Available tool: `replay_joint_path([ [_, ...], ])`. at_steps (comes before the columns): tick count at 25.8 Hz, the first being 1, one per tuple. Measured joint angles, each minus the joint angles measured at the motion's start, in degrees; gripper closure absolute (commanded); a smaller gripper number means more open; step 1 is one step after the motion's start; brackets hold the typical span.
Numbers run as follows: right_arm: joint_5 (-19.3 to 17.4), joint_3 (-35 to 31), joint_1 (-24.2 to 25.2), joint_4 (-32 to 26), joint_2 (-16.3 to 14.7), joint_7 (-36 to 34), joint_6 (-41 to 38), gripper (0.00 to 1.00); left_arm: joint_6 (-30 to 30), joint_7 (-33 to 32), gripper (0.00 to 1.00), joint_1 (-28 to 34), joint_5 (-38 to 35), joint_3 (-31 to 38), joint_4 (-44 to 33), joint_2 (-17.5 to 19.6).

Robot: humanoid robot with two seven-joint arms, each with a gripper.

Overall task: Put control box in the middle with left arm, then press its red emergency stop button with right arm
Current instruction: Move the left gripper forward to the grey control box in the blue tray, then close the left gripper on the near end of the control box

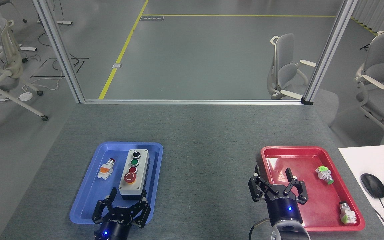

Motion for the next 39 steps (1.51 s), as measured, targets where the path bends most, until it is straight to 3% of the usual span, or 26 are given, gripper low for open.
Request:
replay_joint_path([
  [12, -0.04, 0.04, 2.06, -1.98, -0.02, 0.01, -0.01, 0.02, 1.59, -0.05, 0.01, -7.44, 0.00, -0.36, 11.66, -1.58],
  [32, -0.16, 1.05, 2.45, -3.28, -0.45, 0.11, -0.01, 0.02, 1.71, 0.57, 0.01, -11.52, 0.02, -0.34, 19.39, -1.51],
  [39, -0.17, 0.94, 2.40, -3.30, -1.27, 0.02, -0.09, 0.02, 1.69, 0.74, 0.01, -14.66, 0.19, -0.42, 25.31, -2.73],
])
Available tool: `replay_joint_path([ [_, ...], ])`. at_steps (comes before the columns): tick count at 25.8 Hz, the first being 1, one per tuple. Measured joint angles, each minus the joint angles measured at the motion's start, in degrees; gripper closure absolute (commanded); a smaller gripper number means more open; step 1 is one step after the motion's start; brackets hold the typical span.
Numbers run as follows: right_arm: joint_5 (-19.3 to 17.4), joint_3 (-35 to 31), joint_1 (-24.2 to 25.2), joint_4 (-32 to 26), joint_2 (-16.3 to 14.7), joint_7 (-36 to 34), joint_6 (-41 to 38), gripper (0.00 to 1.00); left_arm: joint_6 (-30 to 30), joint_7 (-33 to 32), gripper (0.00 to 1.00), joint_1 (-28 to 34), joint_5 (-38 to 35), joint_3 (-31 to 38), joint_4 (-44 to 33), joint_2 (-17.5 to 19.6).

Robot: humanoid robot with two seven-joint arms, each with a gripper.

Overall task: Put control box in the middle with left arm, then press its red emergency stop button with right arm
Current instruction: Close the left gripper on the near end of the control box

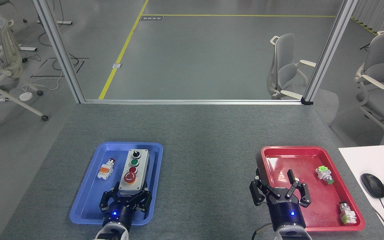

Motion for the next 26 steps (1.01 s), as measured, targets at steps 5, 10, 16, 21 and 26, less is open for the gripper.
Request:
replay_joint_path([
  [5, -0.16, -0.15, -0.02, 0.00, -0.29, 0.00, 0.00, 0.02, -0.18, 0.04, 0.01, -2.27, 0.43, 0.00, 4.03, -1.11],
  [10, -0.30, -0.28, 0.02, -0.01, -0.60, -0.01, 0.00, 0.02, -0.31, 0.04, 0.01, -3.15, 0.58, 0.00, 5.09, -1.36],
  [16, -0.35, -0.58, 0.06, 0.00, -0.91, -0.01, 0.00, 0.02, -0.22, 0.04, 0.11, -4.30, 0.55, 0.00, 5.68, -1.17],
  [21, -0.35, -0.62, 0.23, -0.04, -0.97, -0.02, -0.02, 0.02, -0.14, -0.09, 0.22, -4.97, 0.52, -0.01, 6.76, -0.89],
  [26, -0.40, -0.61, 0.57, -0.26, -0.78, -0.04, -0.25, 0.02, -1.55, -0.15, 0.83, -5.49, 0.64, 0.00, 7.66, -0.32],
])
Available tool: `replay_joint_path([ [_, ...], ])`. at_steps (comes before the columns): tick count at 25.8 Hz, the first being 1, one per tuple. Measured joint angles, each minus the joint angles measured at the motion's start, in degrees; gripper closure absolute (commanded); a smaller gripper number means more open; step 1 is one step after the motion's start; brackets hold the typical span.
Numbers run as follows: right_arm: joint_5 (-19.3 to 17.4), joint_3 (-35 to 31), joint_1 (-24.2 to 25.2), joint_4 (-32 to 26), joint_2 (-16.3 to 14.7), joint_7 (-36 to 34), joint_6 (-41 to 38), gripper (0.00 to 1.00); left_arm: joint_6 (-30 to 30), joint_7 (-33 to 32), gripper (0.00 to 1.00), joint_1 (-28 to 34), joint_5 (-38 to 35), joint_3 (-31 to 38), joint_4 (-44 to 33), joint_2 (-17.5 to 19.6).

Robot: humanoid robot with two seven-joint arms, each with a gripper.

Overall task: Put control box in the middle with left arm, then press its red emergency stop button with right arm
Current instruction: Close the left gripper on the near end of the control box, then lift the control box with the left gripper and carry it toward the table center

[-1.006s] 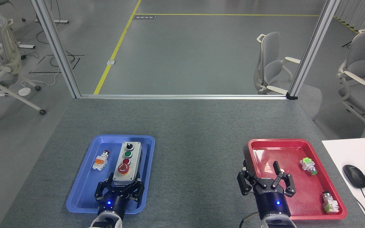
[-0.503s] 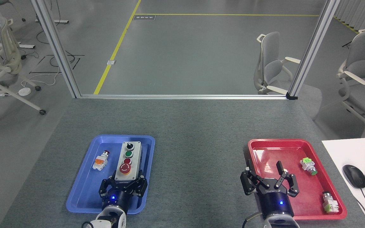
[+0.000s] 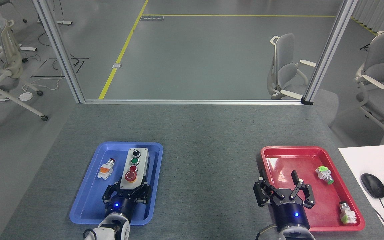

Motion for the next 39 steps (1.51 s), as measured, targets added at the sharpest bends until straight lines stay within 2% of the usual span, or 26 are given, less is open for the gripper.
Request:
replay_joint_path([
  [1, 0.00, 0.02, 0.19, -0.08, 0.01, -0.01, -0.17, 0.02, -0.85, 0.01, 0.94, -0.01, 0.10, 0.04, 0.07, 0.19],
  [2, -0.01, 0.03, 0.32, -0.16, -0.03, -0.01, -0.29, 0.02, -1.63, 0.01, 1.00, -0.02, 0.19, 0.11, 0.07, 0.33],
  [7, -0.01, 0.00, 0.63, -0.33, -0.40, -0.07, -0.24, 0.02, -3.86, -0.28, 1.00, -0.12, 0.43, 0.65, -1.37, 0.69],
  [11, -0.01, -0.01, 0.58, -0.35, -0.30, -0.30, 0.90, 0.02, -4.08, -0.12, 1.00, 0.82, 1.16, 2.41, -7.19, 1.15],
  [15, -0.01, 0.44, 0.55, -0.36, -0.28, -0.30, 2.03, 0.02, -3.14, -0.16, 1.00, 3.27, 1.40, 3.39, -13.15, 1.13],
  [18, -0.01, 0.59, 0.51, -0.42, -0.31, -0.12, 2.34, 0.02, 0.19, -0.39, 1.00, 4.04, 1.01, 2.94, -14.64, -0.12],
  [24, -0.04, 0.23, 0.39, -0.40, -0.36, 0.09, 2.37, 0.02, 6.01, -0.67, 1.00, 3.04, -1.55, 0.76, -14.22, -8.18],
  [26, -0.05, 0.13, 0.32, -0.38, -0.24, 0.02, 2.37, 0.02, 7.85, -1.02, 1.00, 2.65, -3.37, -0.62, -13.21, -9.83],
  [29, -0.05, 0.09, 0.24, -0.35, -0.02, -0.07, 2.40, 0.02, 11.38, -1.03, 1.00, 2.08, -4.78, -3.94, -12.29, -10.72],
  [39, 0.01, 0.12, 0.18, -0.17, 0.31, -0.26, 2.47, 0.02, 15.26, -4.32, 1.00, -0.41, -5.35, -15.48, -7.07, -11.17],
])
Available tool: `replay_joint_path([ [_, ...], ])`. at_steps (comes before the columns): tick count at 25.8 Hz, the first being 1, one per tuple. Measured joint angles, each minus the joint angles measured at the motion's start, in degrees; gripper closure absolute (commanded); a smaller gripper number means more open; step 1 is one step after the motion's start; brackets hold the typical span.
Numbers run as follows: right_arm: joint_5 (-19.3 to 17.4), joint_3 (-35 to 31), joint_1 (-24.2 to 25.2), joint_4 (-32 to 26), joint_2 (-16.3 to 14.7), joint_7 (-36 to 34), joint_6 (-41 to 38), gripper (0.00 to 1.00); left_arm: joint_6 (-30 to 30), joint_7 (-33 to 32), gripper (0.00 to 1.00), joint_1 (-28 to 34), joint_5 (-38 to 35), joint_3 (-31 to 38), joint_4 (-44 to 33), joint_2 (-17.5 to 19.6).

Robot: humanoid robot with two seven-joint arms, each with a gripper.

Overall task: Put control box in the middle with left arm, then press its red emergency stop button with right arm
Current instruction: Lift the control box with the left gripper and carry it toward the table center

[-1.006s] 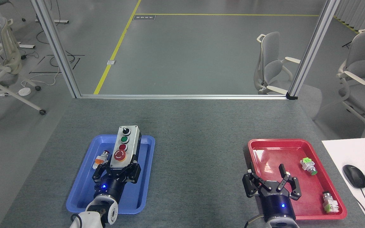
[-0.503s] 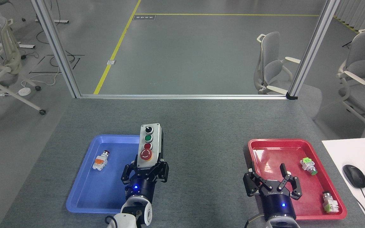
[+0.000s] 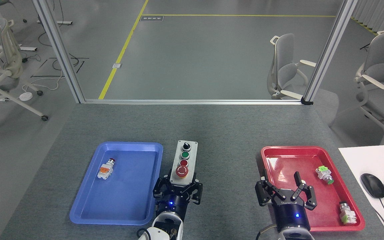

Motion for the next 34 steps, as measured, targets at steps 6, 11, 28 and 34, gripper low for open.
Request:
replay_joint_path([
  [6, -0.03, -0.05, 0.00, 0.29, 0.00, -0.01, 0.00, 0.02, 2.16, -0.51, 1.00, -1.84, 0.03, -6.27, 3.11, -0.01],
  [11, -0.04, -0.11, 0.00, 0.34, 0.06, -0.01, 0.00, 0.02, 1.98, -1.27, 1.00, -4.51, 0.05, -10.26, 5.18, -0.05],
  [28, -0.05, -0.10, 0.00, 0.46, 0.20, 0.09, 0.05, 0.02, -5.33, -6.36, 1.00, -7.06, 7.32, -21.09, 4.47, -0.16],
  [34, -0.05, -0.05, 0.02, 0.53, 0.39, 0.10, 0.05, 0.02, -6.77, -6.37, 1.00, -7.17, 8.40, -21.50, 5.06, -0.17],
])
